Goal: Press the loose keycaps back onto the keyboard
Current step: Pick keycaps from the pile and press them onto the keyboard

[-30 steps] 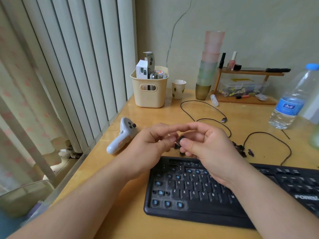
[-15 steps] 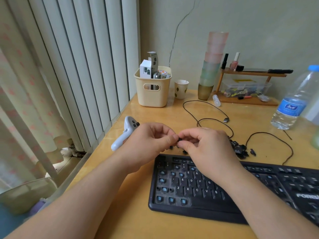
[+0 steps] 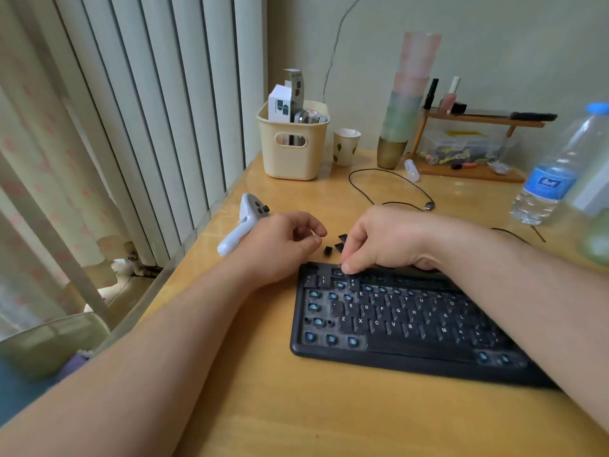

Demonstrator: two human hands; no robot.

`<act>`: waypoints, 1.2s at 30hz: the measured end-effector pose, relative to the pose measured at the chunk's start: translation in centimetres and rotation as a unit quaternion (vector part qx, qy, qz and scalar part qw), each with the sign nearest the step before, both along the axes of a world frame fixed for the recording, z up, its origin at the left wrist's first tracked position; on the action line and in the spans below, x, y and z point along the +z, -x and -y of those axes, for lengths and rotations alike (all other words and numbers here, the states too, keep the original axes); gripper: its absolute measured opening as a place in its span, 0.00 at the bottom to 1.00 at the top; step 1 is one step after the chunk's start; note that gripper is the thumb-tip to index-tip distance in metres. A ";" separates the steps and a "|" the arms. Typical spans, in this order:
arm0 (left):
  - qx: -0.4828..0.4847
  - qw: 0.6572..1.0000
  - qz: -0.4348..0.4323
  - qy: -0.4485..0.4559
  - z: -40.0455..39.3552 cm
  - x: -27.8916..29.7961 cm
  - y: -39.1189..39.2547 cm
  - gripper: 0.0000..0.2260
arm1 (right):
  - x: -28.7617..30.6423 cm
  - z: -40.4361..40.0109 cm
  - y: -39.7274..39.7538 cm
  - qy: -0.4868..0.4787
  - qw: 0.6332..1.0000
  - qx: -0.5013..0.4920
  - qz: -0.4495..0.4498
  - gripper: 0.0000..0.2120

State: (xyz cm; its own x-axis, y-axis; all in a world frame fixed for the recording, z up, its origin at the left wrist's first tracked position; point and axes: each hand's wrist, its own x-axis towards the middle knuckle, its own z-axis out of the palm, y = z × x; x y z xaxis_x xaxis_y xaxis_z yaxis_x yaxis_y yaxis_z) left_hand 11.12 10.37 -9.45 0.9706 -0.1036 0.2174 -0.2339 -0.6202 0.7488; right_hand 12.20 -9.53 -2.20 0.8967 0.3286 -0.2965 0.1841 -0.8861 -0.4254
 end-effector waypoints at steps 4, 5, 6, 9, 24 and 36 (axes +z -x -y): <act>-0.001 1.000 -0.002 0.002 -0.1 -0.3 -0.2 0.03 | 0.0 -0.7 0.0 0.014 1.000 -0.002 0.003 0.05; -0.003 1.000 0.000 -0.004 -0.1 -0.2 -0.2 0.03 | 0.0 -0.9 0.1 0.021 1.000 -0.001 0.005 0.05; -0.003 1.000 0.001 -0.010 0.0 -0.2 -0.1 0.03 | 0.0 -1.0 0.1 0.027 1.000 0.002 0.007 0.05; -0.006 1.000 0.004 -0.014 0.0 0.0 0.0 0.04 | 0.3 -1.3 0.3 0.045 0.999 0.010 0.018 0.05; -0.025 0.999 -0.004 -0.037 0.2 0.1 0.0 0.04 | 0.5 -1.9 0.8 0.075 0.996 0.025 0.049 0.05; -0.065 0.996 -0.037 -0.040 0.4 0.9 0.8 0.03 | 0.2 -2.3 2.4 0.099 0.986 0.039 0.125 0.06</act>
State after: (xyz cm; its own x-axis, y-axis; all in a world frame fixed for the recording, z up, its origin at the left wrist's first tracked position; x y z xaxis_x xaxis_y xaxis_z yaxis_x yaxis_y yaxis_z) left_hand 10.33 9.98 -8.58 0.9608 -0.2435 0.1324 -0.2627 -0.6473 0.7156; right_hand 9.82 -7.19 -1.96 0.9242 0.3576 -0.1343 0.3326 -0.9262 -0.1775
